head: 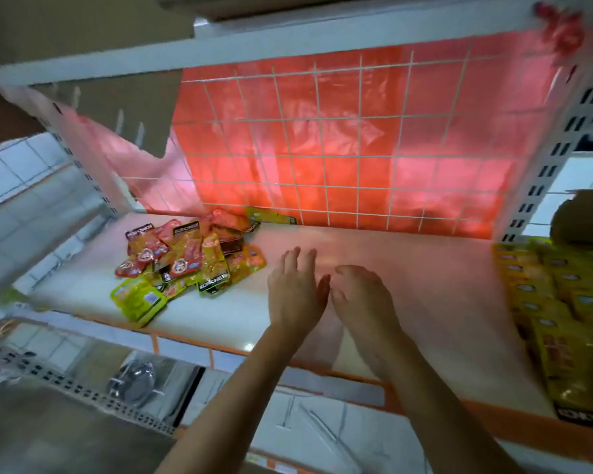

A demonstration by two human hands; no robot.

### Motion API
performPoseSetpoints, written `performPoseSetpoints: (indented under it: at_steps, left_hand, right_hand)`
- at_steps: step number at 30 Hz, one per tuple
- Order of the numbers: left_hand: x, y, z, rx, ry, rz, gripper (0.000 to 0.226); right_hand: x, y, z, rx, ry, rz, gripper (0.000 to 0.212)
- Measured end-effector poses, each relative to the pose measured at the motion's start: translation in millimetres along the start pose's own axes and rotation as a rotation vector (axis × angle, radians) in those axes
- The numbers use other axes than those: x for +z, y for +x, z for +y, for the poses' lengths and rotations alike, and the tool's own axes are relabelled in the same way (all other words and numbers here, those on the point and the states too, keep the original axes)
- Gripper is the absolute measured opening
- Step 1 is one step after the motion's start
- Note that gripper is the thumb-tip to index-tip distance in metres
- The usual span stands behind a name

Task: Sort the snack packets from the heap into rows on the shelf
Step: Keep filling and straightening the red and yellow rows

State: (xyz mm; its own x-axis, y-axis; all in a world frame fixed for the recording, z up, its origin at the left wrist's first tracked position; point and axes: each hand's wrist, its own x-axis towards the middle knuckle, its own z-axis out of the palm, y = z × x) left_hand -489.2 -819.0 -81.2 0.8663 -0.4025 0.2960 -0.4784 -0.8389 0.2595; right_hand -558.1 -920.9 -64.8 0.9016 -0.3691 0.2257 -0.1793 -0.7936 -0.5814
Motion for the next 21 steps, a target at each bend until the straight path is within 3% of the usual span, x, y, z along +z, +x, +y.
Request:
performPoseSetpoints:
  at_steps: [6,11,17,21]
  left_hand:
    - [-19,16,-86,-0.177,0.147,0.019,0.047]
    - [-28,22,-127,-0.352,0.170,-0.026,0.058]
    - [-28,15,-141,-0.334,0.171,-0.048,0.049]
    - [-28,10,-141,-0.343,0.186,-0.052,0.035]
  right_hand:
    - [51,23,-57,-0.019,0.006,-0.189,0.043]
    - [85,46,-97,-0.106,0.028,-0.264,0.031]
    - [121,69,-119,-0.135,-0.024,-0.374,0.049]
    - [123,76,-113,-0.109,-0.088,-0.446,0.036]
